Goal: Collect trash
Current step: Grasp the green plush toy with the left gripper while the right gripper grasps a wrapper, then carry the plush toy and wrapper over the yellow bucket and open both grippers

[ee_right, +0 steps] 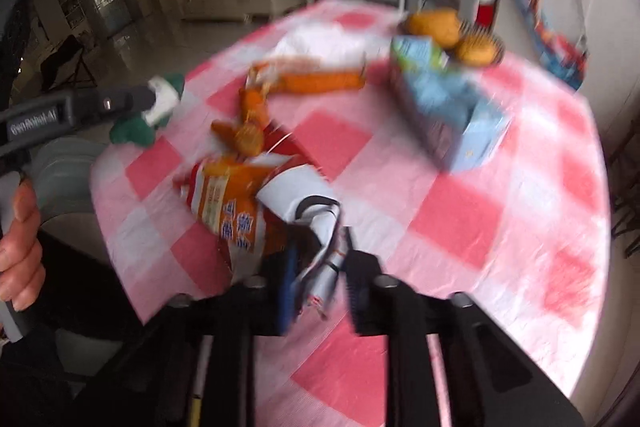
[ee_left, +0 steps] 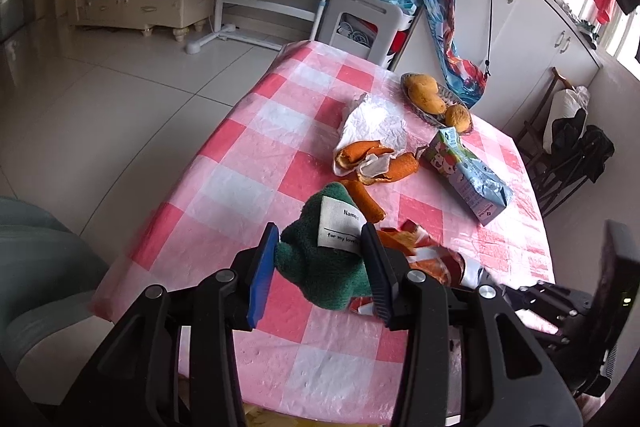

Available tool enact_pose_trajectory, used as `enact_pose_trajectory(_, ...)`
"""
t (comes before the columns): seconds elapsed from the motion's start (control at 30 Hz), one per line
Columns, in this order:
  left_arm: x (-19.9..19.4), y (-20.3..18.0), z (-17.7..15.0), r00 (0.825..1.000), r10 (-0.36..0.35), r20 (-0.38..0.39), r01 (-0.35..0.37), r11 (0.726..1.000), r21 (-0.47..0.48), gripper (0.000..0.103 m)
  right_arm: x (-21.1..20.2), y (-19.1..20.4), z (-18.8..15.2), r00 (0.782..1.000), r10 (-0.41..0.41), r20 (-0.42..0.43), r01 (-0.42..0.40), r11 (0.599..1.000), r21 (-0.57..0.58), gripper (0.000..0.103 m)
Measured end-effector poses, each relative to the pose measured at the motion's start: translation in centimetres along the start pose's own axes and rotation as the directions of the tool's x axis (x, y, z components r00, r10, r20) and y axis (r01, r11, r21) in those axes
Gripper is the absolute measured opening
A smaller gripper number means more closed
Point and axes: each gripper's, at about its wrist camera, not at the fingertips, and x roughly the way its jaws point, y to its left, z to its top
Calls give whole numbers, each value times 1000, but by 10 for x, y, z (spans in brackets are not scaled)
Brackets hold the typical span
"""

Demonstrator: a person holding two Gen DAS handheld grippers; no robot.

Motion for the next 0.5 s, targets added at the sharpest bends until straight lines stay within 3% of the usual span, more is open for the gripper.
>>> enact_pose_trajectory(0.1,-1,-1,1,1000,-1,7,1,1000,4,40,-31,-3,7,988,-65,137,64,998,15,11)
enact_pose_trajectory(0.23,0,-3,0,1000,-2,2,2,1000,12,40,-48,-6,7,969,-150,196,149,989,17,11)
enact_pose_trajectory(0.37,1,-5,-1,1000,-3,-1,3,1000,20,40,-61,-13,6,963,-145,226,139,989,42,11)
enact_pose_trajectory(0.5,-3,-6,0,1000,-1,12,1,999,32,40,-74,-17,-1,966,-85,246,72,996,59,11)
